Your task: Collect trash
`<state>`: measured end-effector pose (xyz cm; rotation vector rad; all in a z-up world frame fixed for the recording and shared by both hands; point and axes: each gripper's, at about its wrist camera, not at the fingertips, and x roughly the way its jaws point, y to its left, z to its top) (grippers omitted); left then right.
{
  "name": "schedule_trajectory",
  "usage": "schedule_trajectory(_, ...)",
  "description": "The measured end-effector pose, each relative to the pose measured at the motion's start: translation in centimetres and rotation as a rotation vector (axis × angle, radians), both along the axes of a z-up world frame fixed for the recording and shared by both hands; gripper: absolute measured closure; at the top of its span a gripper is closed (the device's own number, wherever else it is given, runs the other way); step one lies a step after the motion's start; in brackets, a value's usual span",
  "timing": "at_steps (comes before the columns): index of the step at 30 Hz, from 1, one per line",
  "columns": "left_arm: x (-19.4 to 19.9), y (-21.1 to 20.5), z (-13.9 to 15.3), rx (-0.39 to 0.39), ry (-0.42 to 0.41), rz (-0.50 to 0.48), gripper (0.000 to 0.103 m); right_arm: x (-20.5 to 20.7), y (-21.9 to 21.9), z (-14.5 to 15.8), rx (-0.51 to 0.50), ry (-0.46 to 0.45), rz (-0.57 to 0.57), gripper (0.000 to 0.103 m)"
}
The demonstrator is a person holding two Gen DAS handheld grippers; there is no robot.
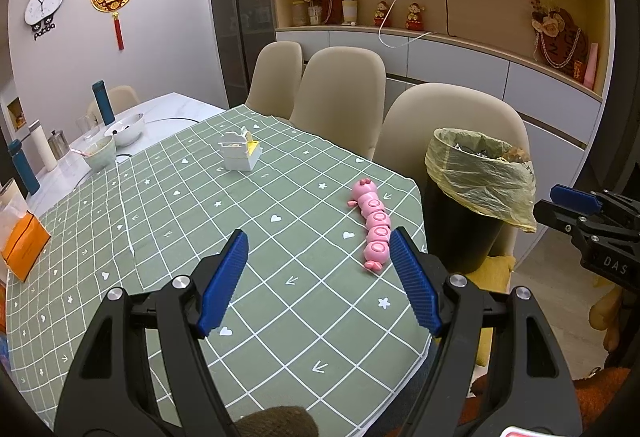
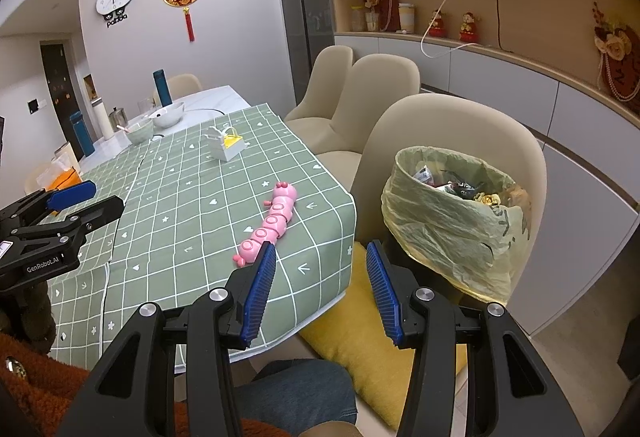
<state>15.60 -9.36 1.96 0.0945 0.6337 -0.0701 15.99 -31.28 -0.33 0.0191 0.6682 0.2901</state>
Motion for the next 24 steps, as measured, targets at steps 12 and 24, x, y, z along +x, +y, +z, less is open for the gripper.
schedule_trajectory(12, -0.1, 0.5, -0.2, -0.006, -0.005, 0.01, 0.034, 0.2, 0.7, 0.1, -0.016, 0.001, 0.006, 0.058)
schedule_trajectory(24, 4.6, 15.1, -3.9, -0.053, 0.154, 0.469, 0.034, 7.3, 9.9, -0.9, -0.142, -0.011, 0.323, 0.054)
